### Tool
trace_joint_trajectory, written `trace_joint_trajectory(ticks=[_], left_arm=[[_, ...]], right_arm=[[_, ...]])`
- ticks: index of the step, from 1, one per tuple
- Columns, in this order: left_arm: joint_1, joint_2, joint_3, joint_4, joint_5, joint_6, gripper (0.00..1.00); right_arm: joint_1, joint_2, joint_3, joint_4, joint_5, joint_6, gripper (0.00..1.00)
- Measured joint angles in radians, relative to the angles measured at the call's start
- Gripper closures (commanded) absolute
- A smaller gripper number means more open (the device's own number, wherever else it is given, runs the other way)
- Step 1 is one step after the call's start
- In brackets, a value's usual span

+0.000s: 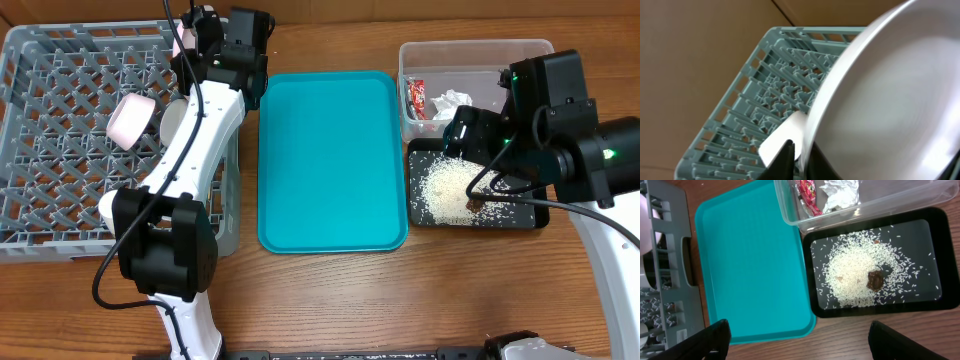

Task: Sort waste into correct bins and load items into the dishwasher
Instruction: 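Stand the white plate upright in the dish rack with the left gripper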

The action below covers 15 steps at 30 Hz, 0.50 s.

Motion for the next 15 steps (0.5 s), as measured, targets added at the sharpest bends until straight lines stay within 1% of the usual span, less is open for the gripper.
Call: trace_joint_trajectory(ticks=[4, 7, 8, 10, 12, 13, 14, 15], left_arm=[[0.0, 0.0, 0.0, 0.01, 0.01, -0.008, 0.53], [0.0, 0.0, 0.0, 0.008, 0.014, -0.01, 0.45], [0.0, 0.0, 0.0, 0.008, 0.015, -0.012, 0.41], [0.0, 0.0, 0.0, 0.005, 0.016, -0.008, 0.27], [-0.004, 0.0, 0.0, 0.005, 0.014, -0.01, 0.22], [-0.007, -0.003, 0.0, 0.004, 0.015, -0.012, 0.17], [-0.008, -0.006, 0.0, 0.001, 0.015, -0.011, 0.09], [-0.013, -0.011, 0.0, 0.0, 0.016, -0.01, 0.04]], right_arm=[[0.0, 0.0, 0.0, -0.002, 0.0, 0.0, 0.11], [0.0, 0.0, 0.0, -0.003, -0.002, 0.0, 0.11], [0.0, 0.0, 0.0, -0.003, -0.003, 0.0, 0.11], [0.0, 0.0, 0.0, -0.003, -0.003, 0.0, 0.11], [0.0, 0.0, 0.0, -0.004, -0.003, 0.0, 0.11], [0.0, 0.0, 0.0, -0.004, -0.004, 0.0, 0.11], [0.0, 0.0, 0.0, -0.004, -0.004, 0.0, 0.11], [0.0, 0.0, 0.0, -0.004, -0.003, 0.0, 0.11]])
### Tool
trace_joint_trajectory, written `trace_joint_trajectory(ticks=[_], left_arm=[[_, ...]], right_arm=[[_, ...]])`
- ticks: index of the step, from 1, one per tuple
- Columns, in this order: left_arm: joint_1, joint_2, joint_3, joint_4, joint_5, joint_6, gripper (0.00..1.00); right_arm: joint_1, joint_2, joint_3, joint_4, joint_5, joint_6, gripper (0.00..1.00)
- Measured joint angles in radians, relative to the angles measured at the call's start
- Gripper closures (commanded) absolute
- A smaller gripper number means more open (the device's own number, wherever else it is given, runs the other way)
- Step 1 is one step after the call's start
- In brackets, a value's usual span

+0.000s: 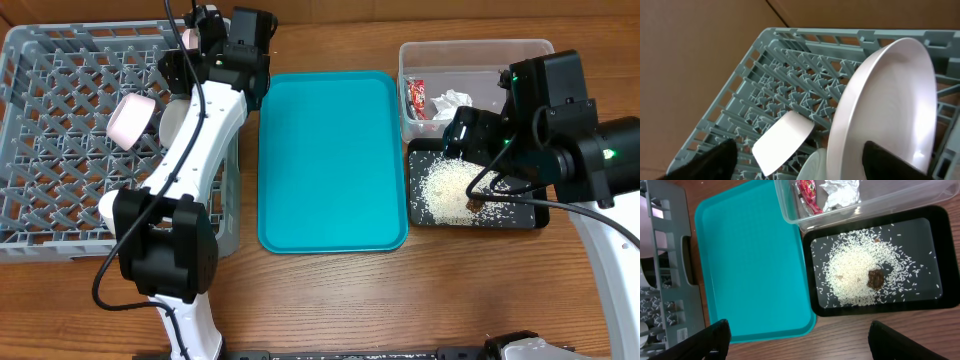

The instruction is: Sort waste into correct bins and load items into the dishwasher

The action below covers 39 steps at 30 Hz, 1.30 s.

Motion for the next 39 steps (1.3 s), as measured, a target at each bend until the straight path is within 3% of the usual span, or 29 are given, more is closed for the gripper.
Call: trace_joint_trajectory(ticks=[7, 17, 23, 32, 39], left_arm=[[-0.007, -0.187, 0.0, -0.069, 0.094, 0.0, 0.0], [-0.007, -0.474, 0.006, -0.353, 0.451, -0.002, 0.0], [-0.007, -0.633, 0.006, -0.465, 0.632, -0.002, 0.0], [-0.008, -0.985, 0.018, -0.454, 0.908, -0.095, 0.0], [-0.008, -0.982, 0.025, -0.48, 0.966, -0.19, 0.0]], right_arm=[[0.0, 0.0, 0.0, 0.0, 0.0, 0.0, 0.11], [0.0, -0.008, 0.0, 0.075, -0.001, -0.008, 0.1], [0.0, -0.116, 0.0, 0.122, -0.019, -0.073, 0.02], [0.0, -0.365, 0.0, 0.137, -0.023, -0.117, 0.0], [0.0, -0.349, 0.0, 0.116, -0.022, -0.123, 0.0]])
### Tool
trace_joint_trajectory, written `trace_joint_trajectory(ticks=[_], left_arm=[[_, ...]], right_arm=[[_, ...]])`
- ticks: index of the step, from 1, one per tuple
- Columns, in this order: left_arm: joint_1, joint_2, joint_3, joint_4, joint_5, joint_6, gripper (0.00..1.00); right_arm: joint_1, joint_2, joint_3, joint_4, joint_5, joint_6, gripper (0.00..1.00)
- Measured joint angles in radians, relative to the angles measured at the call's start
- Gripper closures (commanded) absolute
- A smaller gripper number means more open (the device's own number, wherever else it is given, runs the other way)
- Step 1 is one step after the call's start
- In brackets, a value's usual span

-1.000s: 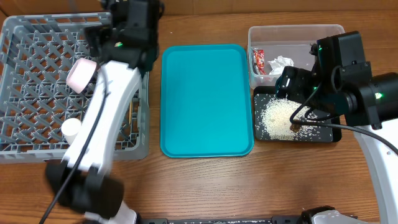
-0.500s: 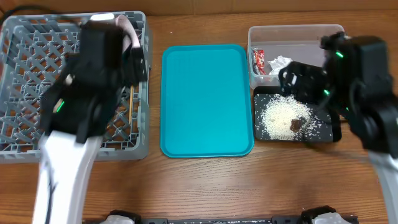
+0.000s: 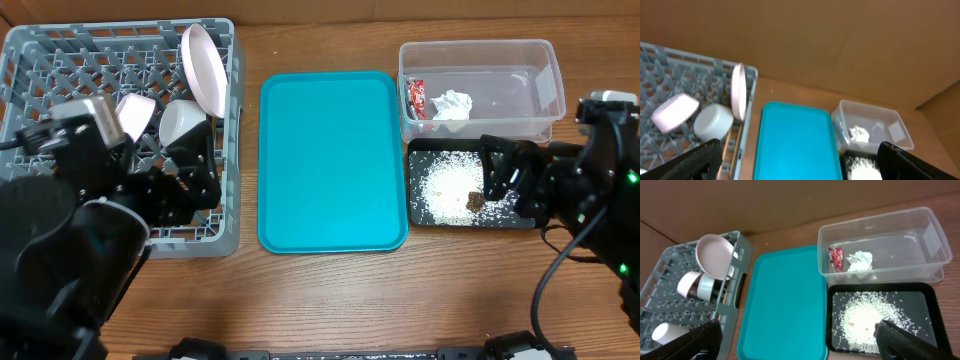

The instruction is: Sort waste into correct bins and load items into the dishwasher

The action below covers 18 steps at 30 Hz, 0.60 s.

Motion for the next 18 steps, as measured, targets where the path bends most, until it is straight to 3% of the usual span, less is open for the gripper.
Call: trace_joint_trajectory(ticks=[13, 18], left_arm=[[0.0, 0.024, -0.003, -0.27, 0.014, -0.022, 0.0], [0.0, 0.024, -0.003, -0.299, 0.014, -0.022, 0.0]], right_arm=[[0.0, 0.004, 0.0, -0.053, 0.024, -0.029, 0.0], [-0.027, -0.064, -0.055, 0.121, 0.035, -0.144, 0.0]])
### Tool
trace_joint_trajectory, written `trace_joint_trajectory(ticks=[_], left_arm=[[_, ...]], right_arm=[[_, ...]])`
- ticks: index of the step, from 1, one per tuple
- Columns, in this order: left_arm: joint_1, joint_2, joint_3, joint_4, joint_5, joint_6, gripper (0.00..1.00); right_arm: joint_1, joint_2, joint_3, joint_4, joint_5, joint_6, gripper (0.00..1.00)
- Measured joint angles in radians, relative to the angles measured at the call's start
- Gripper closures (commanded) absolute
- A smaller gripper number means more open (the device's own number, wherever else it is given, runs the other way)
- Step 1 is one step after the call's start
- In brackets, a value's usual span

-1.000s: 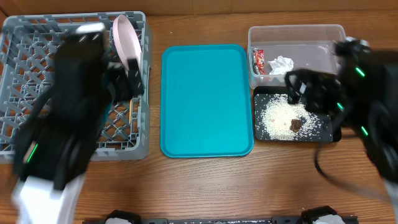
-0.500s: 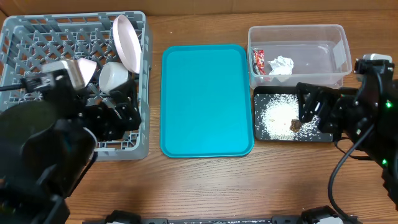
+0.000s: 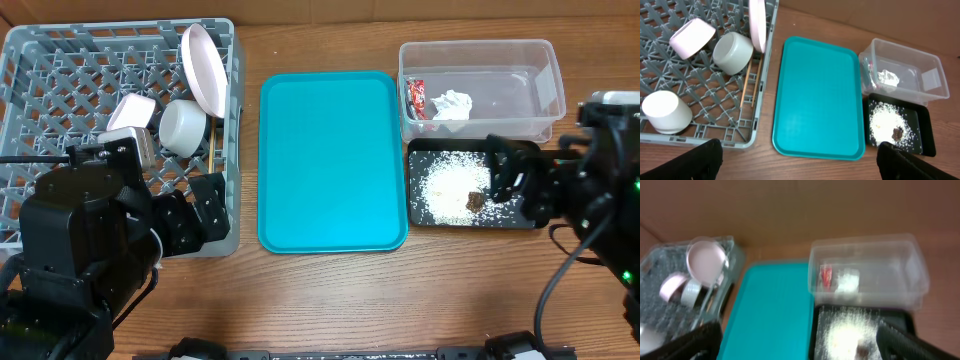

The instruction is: Sort waste into correct bins and load items into the dishwasher

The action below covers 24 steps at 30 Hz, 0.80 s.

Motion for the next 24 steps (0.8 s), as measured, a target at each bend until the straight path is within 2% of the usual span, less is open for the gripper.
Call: trace_joint_trajectory(ticks=[5, 11, 17, 24], left_arm=[[0.0, 0.0, 0.0, -0.006, 0.002, 0.0, 0.0], [0.0, 0.0, -0.001, -0.006, 0.003, 0.0, 0.0], [0.0, 0.0, -0.001, -0.007, 0.003, 0.0, 0.0], [0.0, 0.0, -0.001, -0.007, 0.003, 0.0, 0.0]], right_arm=[[-0.04, -0.146, -0.251, 0.33, 0.006, -0.078, 0.0], [-0.066, -0.347, -0.721, 0.691, 0.007, -0.106, 0.0], [-0.093, -0.563, -1.117, 0.808, 0.007, -0.113, 0.0], [-0.154, -0.798, -1.355, 0.945, 0.006, -0.118, 0.0]])
